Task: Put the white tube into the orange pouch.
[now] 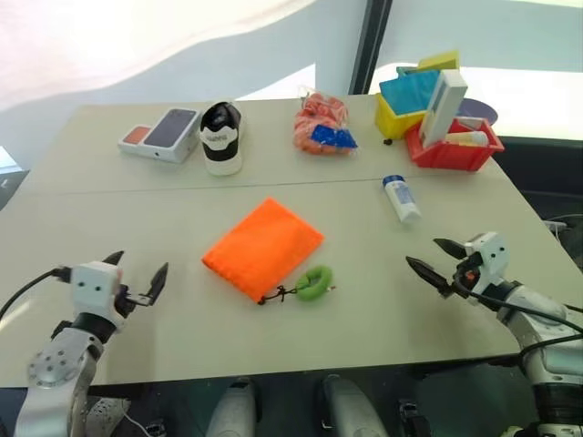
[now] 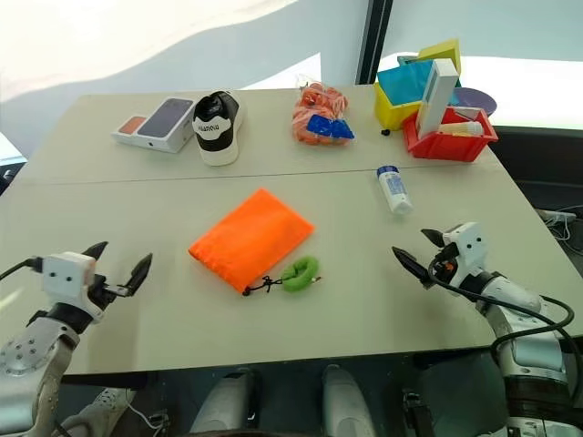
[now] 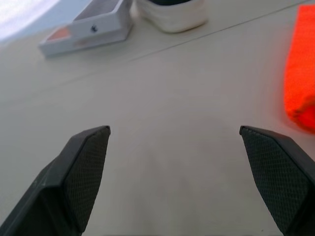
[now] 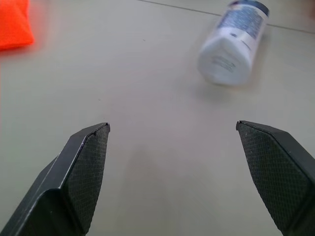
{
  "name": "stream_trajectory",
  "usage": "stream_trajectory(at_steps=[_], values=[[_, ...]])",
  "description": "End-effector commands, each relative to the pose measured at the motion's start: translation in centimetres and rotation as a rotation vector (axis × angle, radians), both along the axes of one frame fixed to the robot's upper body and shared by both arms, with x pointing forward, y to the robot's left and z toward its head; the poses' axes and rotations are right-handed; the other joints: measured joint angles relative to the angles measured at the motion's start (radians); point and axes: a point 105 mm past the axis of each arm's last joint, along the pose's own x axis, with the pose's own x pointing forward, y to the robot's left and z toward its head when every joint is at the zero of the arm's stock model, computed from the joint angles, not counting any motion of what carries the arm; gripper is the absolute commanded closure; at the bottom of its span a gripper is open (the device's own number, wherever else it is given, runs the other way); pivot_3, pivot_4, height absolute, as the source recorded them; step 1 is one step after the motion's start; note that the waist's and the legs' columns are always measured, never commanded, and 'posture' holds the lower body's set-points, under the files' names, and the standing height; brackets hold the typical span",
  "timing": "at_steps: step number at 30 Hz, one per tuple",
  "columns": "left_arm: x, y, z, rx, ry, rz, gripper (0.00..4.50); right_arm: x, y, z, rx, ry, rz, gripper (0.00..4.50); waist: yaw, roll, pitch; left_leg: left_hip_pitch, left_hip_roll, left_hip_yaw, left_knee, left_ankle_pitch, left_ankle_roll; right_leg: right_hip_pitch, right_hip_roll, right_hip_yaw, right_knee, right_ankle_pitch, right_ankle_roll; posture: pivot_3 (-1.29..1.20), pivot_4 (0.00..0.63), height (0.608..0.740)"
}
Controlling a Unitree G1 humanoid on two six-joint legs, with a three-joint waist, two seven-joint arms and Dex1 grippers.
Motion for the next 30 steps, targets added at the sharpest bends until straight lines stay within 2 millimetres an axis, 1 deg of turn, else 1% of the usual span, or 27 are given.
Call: stream_trajectory(at_steps=[1, 3, 5, 8, 13, 16, 20, 22, 23, 24, 25, 26, 29, 30], values=[[0.1, -1.7, 1.0, 0.255, -0.102, -0.126, 0.0, -0.7, 4.0, 1.8, 0.032, -0.05, 0.124, 0.21, -0.002, 0.0, 0.0, 0.0, 0.0, 0.0, 0.0, 0.0, 0.0, 0.0, 0.0, 0.0, 0.0, 0.0, 0.0, 0.0, 0.15, 0.74], [0.6, -2.0, 1.2, 0.319, -0.148, -0.148, 0.0, -1.0, 6.1, 2.2, 0.055, -0.057, 0.177, 0.21, -0.002, 0.0, 0.0, 0.0, 0.001, 0.001, -0.001, 0.0, 0.0, -0.001, 0.0, 0.001, 0.0, 0.0, 0.0, 0.0, 0.15, 0.74], [1.1, -2.8, 1.1, 0.386, -0.173, -0.197, 0.0, -1.5, 8.4, 2.5, 0.073, -0.06, 0.238, 0.21, 0.0, 0.0, 0.0, 0.0, 0.002, 0.001, 0.0, 0.0, 0.0, -0.001, 0.0, 0.001, 0.0, -0.001, 0.001, 0.0, 0.15, 0.74], [1.4, -3.7, 0.6, 0.407, -0.176, -0.263, 0.0, -1.9, 10.4, 2.9, 0.101, -0.066, 0.288, 0.21, 0.001, 0.0, 0.0, 0.0, 0.002, 0.001, 0.0, 0.0, 0.0, -0.001, -0.001, 0.001, 0.0, -0.001, 0.001, 0.0, 0.15, 0.74], [2.5, -5.3, 0.0, 0.432, -0.191, -0.347, 0.0, -2.7, 12.5, 2.8, 0.113, -0.054, 0.359, 0.21, 0.002, 0.0, 0.0, -0.001, 0.003, 0.002, 0.0, 0.0, 0.0, -0.001, -0.002, 0.0, -0.001, 0.0, 0.0, 0.0, 0.15, 0.74], [3.2, -5.8, -0.1, 0.438, -0.201, -0.371, 0.0, -3.1, 12.9, 2.8, 0.107, -0.047, 0.388, 0.21, 0.001, 0.0, 0.0, -0.001, 0.001, 0.001, 0.0, 0.0, 0.0, -0.001, -0.001, 0.0, -0.001, 0.0, 0.0, 0.0, 0.15, 0.74], [4.0, -6.8, -0.2, 0.441, -0.215, -0.42, 0.0, -3.2, 12.9, 2.9, 0.099, -0.047, 0.389, 0.21, -0.001, 0.0, 0.0, 0.0, 0.001, 0.002, 0.0, 0.0, 0.0, -0.001, 0.0, 0.0, 0.0, 0.0, 0.001, 0.0, 0.15, 0.74], [4.1, -7.2, -0.3, 0.44, -0.221, -0.447, 0.55, -3.1, 12.5, 3.0, 0.092, -0.052, 0.38, 0.0, -0.002, 0.0, 0.0, 0.0, 0.001, 0.001, 0.0, 0.0, 0.0, -0.001, 0.0, 0.0, 0.0, 0.0, 0.001, 0.0, 0.15, 0.74], [4.1, -7.3, -0.3, 0.438, -0.225, -0.457, 0.88, -3.1, 12.3, 3.0, 0.089, -0.053, 0.374, 0.0, -0.001, 0.0, 0.0, 0.0, 0.001, 0.001, 0.0, 0.0, 0.0, -0.001, 0.0, 0.0, 0.0, 0.001, 0.001, 0.0, 0.15, 0.74], [4.1, -7.4, -0.3, 0.432, -0.228, -0.465, 1.37, -3.0, 12.1, 3.0, 0.084, -0.054, 0.368, 0.0, -0.001, 0.0, 0.0, 0.0, 0.001, 0.001, 0.0, 0.0, 0.0, -0.001, 0.0, 0.0, 0.0, 0.001, 0.001, 0.0, 0.15, 0.74], [4.2, -7.5, -0.3, 0.427, -0.23, -0.47, 1.77, -3.0, 11.9, 3.0, 0.08, -0.054, 0.364, 0.0, -0.001, 0.0, 0.0, 0.0, 0.001, 0.001, 0.0, 0.0, 0.0, -0.001, 0.0, -0.001, 0.0, 0.001, 0.001, 0.0, 0.15, 0.74], [4.2, -7.5, -0.3, 0.427, -0.232, -0.474, 2.37, -3.0, 11.8, 3.0, 0.077, -0.053, 0.36, 0.0, -0.001, 0.0, 0.0, 0.0, 0.001, 0.001, 0.0, 0.0, 0.0, -0.001, 0.0, -0.001, 0.0, 0.001, 0.001, 0.0, 0.15, 0.74], [4.2, -7.5, -0.1, 0.424, -0.238, -0.489, 3.95, -2.8, 10.9, 2.9, 0.063, -0.054, 0.328, 0.0, 0.0, 0.0, 0.0, 0.0, 0.001, 0.001, 0.0, 0.0, 0.0, 0.0, 0.0, -0.001, 0.001, 0.001, 0.001, 0.0, 0.15, 0.74], [4.2, -7.5, 0.0, 0.42, -0.241, -0.49, 4.38, -2.7, 10.5, 2.9, 0.058, -0.056, 0.312, 0.0, -0.001, 0.0, 0.0, 0.0, 0.001, 0.001, 0.0, 0.0, 0.0, 0.0, 0.0, -0.001, 0.001, 0.001, 0.001, 0.0, 0.15, 0.74]])
